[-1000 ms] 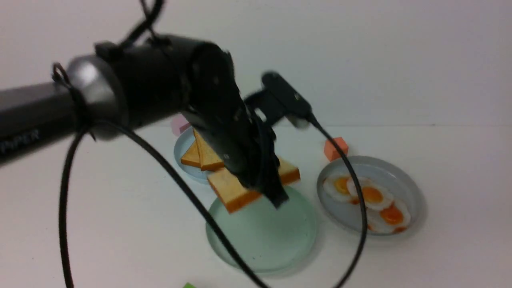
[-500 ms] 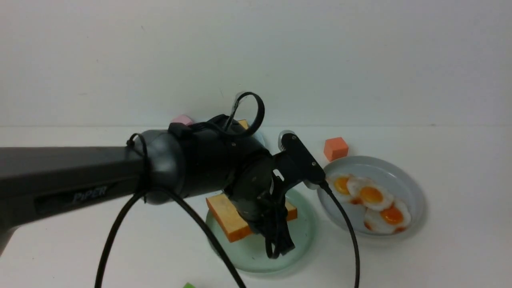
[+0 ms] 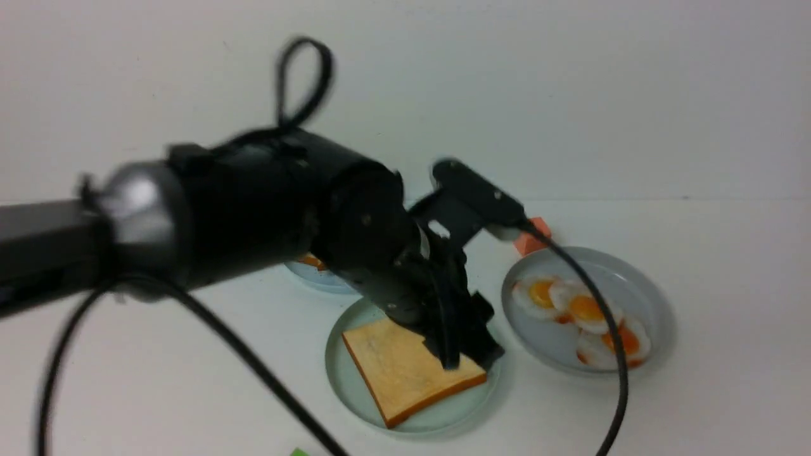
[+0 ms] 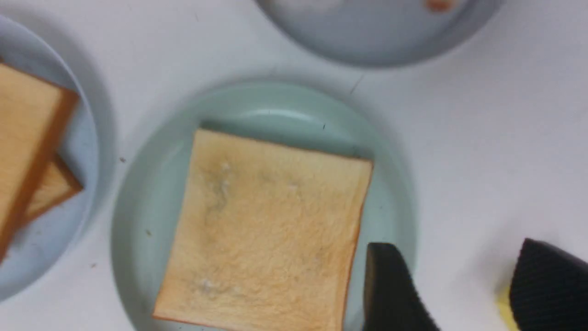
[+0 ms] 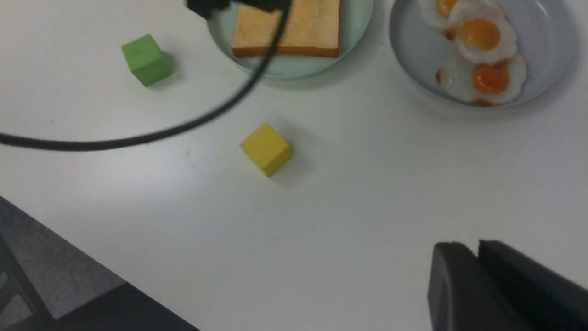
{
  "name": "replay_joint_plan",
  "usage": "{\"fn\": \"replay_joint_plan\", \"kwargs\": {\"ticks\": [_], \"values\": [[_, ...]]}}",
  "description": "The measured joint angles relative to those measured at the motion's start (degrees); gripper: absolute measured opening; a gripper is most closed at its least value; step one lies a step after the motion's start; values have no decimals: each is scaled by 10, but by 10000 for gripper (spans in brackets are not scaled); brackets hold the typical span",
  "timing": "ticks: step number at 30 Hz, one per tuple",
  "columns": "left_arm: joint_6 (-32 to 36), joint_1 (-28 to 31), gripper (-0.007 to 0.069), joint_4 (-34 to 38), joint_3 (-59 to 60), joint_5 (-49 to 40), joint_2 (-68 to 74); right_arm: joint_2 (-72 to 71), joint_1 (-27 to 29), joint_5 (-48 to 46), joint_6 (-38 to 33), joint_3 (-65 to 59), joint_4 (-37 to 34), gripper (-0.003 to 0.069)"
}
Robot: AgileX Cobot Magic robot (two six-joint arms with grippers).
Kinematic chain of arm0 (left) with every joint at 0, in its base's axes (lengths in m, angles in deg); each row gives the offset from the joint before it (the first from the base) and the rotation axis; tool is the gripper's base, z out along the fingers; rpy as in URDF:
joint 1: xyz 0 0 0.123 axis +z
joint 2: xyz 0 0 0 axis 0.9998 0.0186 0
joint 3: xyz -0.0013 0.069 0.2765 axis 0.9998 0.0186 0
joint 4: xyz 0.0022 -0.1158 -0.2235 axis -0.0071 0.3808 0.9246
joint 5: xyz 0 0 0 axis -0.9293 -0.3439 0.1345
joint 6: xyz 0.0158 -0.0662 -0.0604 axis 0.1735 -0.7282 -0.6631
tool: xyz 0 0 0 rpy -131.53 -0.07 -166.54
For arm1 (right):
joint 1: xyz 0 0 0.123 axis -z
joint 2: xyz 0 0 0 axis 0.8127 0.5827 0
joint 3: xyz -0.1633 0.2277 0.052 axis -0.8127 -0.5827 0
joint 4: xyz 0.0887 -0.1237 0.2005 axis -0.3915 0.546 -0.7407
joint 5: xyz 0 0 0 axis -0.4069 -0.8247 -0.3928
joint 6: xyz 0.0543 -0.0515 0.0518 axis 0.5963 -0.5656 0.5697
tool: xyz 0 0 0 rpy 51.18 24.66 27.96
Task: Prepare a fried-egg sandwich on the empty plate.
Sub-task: Use the right arm to grab a fried egg
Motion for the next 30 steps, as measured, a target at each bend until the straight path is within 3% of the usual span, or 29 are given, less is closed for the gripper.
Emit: {"fn": "replay_joint_plan", "kwargs": {"ticks": [4,5,6,13,19,30], "values": [[-33,0,69,6,6,-50,-140,105,0,58,-5,0,13,165],[-33,0,57,6,8,-50,-147,105,0,61,-6,0,13,169],[-38,0,-4,8,22,-60,-194,152,0,85,-8,1,21,198],[-79,0,-13,16,170,-72,-424,387,0,175,-31,25,65,361],[-106,0,-13,10,292,-52,-600,605,21,187,-40,158,94,492],[-110,0,-13,-1,312,-44,-695,761,78,157,-75,318,92,521]]}}
